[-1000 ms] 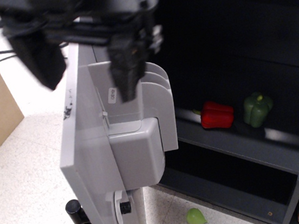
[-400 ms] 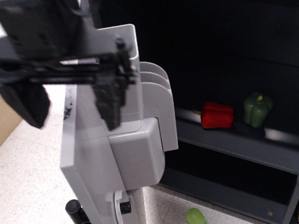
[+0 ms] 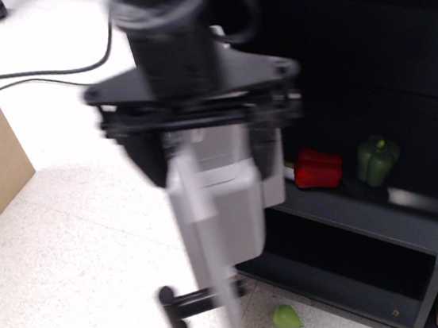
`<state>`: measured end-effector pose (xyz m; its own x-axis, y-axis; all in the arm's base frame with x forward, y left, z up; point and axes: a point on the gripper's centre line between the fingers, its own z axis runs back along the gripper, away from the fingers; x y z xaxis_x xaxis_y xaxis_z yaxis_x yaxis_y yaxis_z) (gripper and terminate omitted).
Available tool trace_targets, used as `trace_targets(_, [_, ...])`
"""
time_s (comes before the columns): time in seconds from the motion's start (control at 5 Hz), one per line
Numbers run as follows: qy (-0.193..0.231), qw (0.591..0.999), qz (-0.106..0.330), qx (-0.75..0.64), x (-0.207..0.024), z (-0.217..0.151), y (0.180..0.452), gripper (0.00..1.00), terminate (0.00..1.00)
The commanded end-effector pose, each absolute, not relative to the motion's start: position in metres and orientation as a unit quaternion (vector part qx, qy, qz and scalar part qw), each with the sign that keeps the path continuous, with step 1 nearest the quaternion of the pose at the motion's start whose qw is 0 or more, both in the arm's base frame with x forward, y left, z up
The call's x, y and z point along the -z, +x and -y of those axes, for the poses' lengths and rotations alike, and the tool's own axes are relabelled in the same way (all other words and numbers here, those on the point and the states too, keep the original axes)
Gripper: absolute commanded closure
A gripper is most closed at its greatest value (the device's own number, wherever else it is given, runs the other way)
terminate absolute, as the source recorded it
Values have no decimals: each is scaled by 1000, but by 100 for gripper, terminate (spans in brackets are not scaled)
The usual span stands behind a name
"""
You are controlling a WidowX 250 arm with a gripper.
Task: Close fridge
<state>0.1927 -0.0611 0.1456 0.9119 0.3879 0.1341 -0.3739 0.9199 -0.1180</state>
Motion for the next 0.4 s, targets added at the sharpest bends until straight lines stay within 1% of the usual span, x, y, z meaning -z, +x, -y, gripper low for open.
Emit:
trace_targets(0.0, [-76, 970, 104, -205, -165, 110, 242, 0, 0])
trace_targets(0.2, [-87, 965, 120, -215, -181, 125, 266, 0, 0])
